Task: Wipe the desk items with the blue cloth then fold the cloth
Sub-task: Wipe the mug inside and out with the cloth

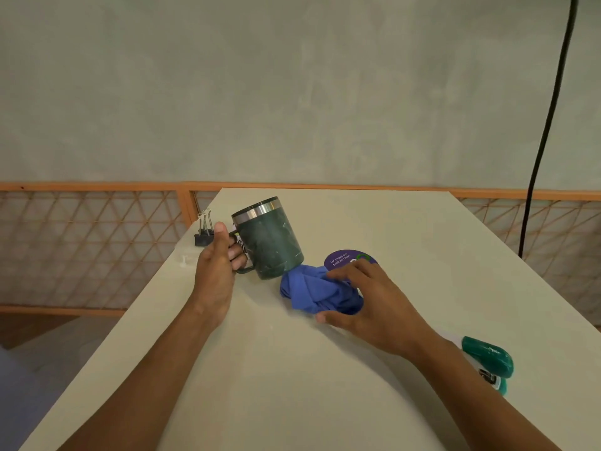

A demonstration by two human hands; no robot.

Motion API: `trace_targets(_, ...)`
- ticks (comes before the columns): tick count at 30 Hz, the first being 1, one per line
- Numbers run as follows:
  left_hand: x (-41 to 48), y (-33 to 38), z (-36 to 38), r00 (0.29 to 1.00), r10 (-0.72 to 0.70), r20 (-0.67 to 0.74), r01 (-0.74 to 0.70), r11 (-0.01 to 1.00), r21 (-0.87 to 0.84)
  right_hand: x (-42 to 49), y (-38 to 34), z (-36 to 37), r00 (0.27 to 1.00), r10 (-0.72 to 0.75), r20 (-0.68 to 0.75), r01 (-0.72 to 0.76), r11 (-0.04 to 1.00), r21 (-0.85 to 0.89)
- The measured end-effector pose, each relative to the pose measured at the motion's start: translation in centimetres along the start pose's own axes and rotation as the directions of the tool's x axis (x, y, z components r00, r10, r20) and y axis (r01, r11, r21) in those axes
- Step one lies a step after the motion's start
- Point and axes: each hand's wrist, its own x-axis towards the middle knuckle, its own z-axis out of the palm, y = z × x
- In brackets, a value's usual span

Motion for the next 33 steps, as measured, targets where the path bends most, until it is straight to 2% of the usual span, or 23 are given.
trace_targets(6, -0.2, 0.5, 0.3, 0.999, 0.038, -0.025, -0.038, 0.999, 0.022, 0.0, -2.5, 1.3, 0.948, -0.131, -0.291, 0.118, 0.991, -0.061)
trace_targets(11, -0.6, 0.7, 0.4, 0.998, 0.051, -0.034, -0.049, 0.996, 0.071, 0.5, -4.4, 4.0, 0.961, -0.123, -0.249, 0.054, 0.961, -0.270)
trace_targets(13, -0.6, 0.8, 0.4, 0.998, 0.059, -0.025, -0.057, 0.994, 0.094, 0.8, -4.3, 4.0, 0.961, -0.117, -0.252, 0.043, 0.959, -0.282)
trace_targets(15, -0.5, 0.9, 0.3, 0.998, 0.060, -0.026, -0.058, 0.994, 0.094, 0.9, -4.3, 3.2, 0.958, -0.039, -0.286, -0.012, 0.985, -0.175)
trace_targets(17, -0.4, 0.9, 0.1, 0.998, 0.057, -0.036, -0.054, 0.995, 0.086, 0.6, -4.3, 2.0, 0.950, 0.090, -0.299, -0.068, 0.994, 0.085)
trace_targets(18, -0.4, 1.0, 0.1, 0.998, 0.056, -0.037, -0.052, 0.995, 0.088, 0.5, -4.4, 1.2, 0.945, 0.165, -0.283, -0.094, 0.965, 0.245)
trace_targets(20, -0.3, 1.1, 0.0, 0.998, 0.049, -0.034, -0.046, 0.995, 0.085, 0.1, -4.7, -0.6, 0.918, 0.332, -0.216, -0.164, 0.814, 0.557)
trace_targets(22, -0.3, 1.2, 0.2, 0.999, 0.027, -0.039, -0.024, 0.997, 0.069, 0.0, -4.3, -2.0, 0.880, 0.434, -0.190, -0.166, 0.659, 0.734)
trace_targets(24, -0.5, 1.3, 0.4, 0.999, 0.004, -0.042, -0.002, 0.999, 0.047, 0.2, -3.9, -2.9, 0.843, 0.476, -0.250, -0.108, 0.606, 0.788)
trace_targets(27, -0.8, 1.4, 0.8, 1.000, -0.020, -0.012, 0.021, 1.000, 0.013, 0.5, -3.5, -3.5, 0.789, 0.496, -0.363, -0.009, 0.600, 0.800)
trace_targets(30, -1.0, 1.4, 1.1, 0.998, -0.041, 0.040, 0.040, 0.999, 0.009, 0.5, -4.1, -3.8, 0.772, 0.525, -0.359, 0.007, 0.558, 0.830)
trace_targets(31, -1.0, 1.3, 1.2, 0.997, -0.046, 0.059, 0.045, 0.999, 0.014, 0.4, -4.4, -3.7, 0.774, 0.516, -0.367, 0.005, 0.575, 0.818)
trace_targets(33, -0.9, 0.9, 1.1, 0.995, -0.052, 0.087, 0.051, 0.998, 0.021, 0.1, -4.7, -3.5, 0.778, 0.427, -0.462, 0.039, 0.700, 0.713)
